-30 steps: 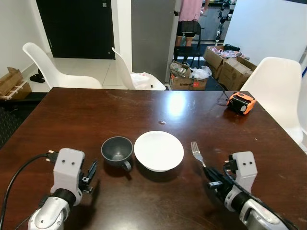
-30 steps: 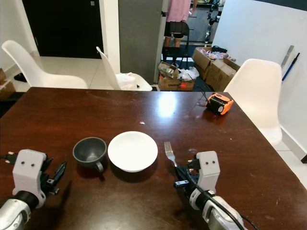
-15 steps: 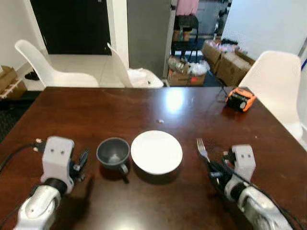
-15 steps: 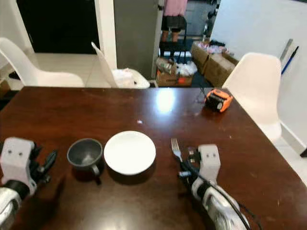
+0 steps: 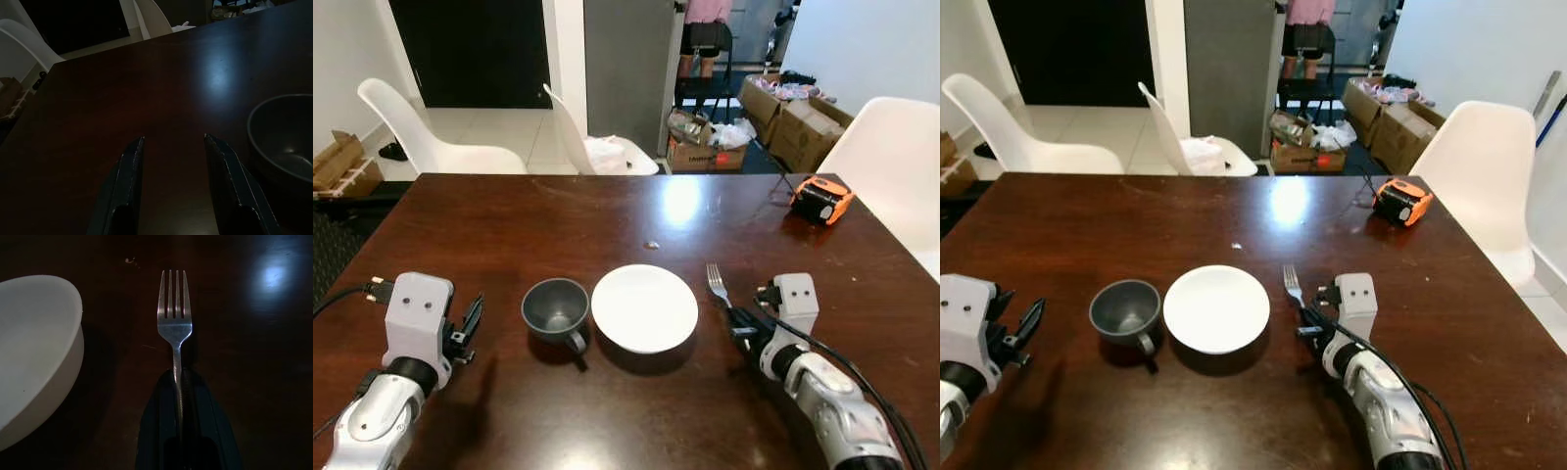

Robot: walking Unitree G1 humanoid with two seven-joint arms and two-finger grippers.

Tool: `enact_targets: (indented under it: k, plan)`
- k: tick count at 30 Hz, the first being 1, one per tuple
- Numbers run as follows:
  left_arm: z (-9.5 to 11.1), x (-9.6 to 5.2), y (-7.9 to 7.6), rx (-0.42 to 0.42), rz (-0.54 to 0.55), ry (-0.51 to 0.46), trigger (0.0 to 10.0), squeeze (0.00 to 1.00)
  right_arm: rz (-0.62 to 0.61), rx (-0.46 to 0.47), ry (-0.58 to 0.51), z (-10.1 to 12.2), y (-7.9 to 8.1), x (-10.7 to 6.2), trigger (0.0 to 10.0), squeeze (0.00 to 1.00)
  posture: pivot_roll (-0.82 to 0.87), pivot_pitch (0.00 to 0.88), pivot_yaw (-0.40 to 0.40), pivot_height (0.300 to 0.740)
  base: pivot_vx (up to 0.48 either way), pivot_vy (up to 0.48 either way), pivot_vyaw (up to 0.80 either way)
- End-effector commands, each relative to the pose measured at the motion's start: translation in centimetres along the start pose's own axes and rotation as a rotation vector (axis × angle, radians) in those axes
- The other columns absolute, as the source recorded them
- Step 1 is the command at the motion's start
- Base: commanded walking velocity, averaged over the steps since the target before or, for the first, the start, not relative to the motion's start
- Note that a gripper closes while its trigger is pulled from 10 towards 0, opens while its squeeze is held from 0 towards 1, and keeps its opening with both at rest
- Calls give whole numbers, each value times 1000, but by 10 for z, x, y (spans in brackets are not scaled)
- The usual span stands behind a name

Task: Setting the table

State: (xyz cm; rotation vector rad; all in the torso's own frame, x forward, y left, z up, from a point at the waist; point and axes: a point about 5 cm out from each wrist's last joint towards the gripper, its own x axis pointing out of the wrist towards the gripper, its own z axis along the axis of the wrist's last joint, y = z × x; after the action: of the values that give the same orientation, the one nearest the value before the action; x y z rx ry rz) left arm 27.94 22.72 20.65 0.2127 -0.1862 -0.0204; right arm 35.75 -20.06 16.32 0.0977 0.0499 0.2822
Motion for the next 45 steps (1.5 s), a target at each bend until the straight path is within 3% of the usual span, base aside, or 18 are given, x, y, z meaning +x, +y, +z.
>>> enact_targets:
  k: [1, 14, 15, 16, 18, 19, 20, 21, 29, 30, 31, 38, 39, 40, 45]
  plan:
    - [-3, -4, 4, 5, 7, 21, 10000, 0, 20, 2, 16, -6, 4, 2, 10000, 0, 130, 204, 100, 740, 0, 0, 0]
    - [-4, -5, -1, -5, 1, 25, 10000, 0, 65, 45, -8, -8, 24, 8, 10000, 0, 122, 198, 92, 740, 0, 0, 0]
    - [-5, -5, -2, -7, -1, 26, 10000, 0, 66, 44, -13, -9, 26, 7, 10000, 141, 116, 196, 89, 740, 0, 0, 0]
    - [-5, -5, -3, -9, -2, 28, 10000, 0, 59, 41, -16, -9, 27, 7, 10000, 533, 114, 195, 88, 740, 0, 0, 0]
    - [-6, -5, -4, -10, -3, 28, 10000, 0, 54, 39, -18, -10, 28, 6, 10000, 533, 112, 195, 88, 740, 0, 0, 0]
    - [-6, -5, -4, -12, -4, 29, 10000, 0, 53, 39, -20, -10, 29, 5, 10000, 855, 109, 194, 86, 740, 0, 0, 0]
    - [-6, -5, -4, -12, -4, 29, 10000, 0, 53, 39, -20, -10, 29, 5, 10000, 855, 109, 194, 86, 740, 0, 0, 0]
    - [-7, -4, -6, -16, -6, 30, 10000, 0, 44, 38, -24, -10, 29, 4, 10000, 1000, 104, 191, 85, 740, 0, 0, 0]
    - [-9, -4, -10, -25, -13, 32, 10000, 0, 15, 41, -56, -4, 25, 3, 10000, 1000, 97, 186, 81, 740, 0, 0, 0]
    - [-9, -3, -10, -26, -13, 31, 10000, 0, 8, 40, -72, -1, 24, 2, 10000, 631, 96, 184, 79, 740, 0, 0, 0]
    - [-9, -3, -11, -29, -13, 30, 10000, 0, -8, 29, -114, 7, 23, 0, 10000, 0, 95, 182, 77, 740, 0, 0, 0]
    - [-9, -3, -15, -41, -13, 27, 10000, 0, -28, -9, -218, 26, 28, -11, 10000, 0, 88, 177, 74, 740, 0, 0, 0]
    - [-11, -4, -19, -48, -16, 31, 10000, 0, -16, -32, -245, 29, 36, -17, 10000, 0, 81, 175, 73, 740, 0, 0, 0]
    - [-14, -8, -24, -64, -15, 47, 10000, 0, -1, -37, -281, 29, 54, -29, 10000, 0, 75, 173, 73, 740, 0, 0, 0]
    - [-21, -18, -25, -94, 12, 84, 10000, 0, 12, -6, -265, 13, 80, -46, 10000, 0, 65, 173, 75, 740, 0, 0, 0]
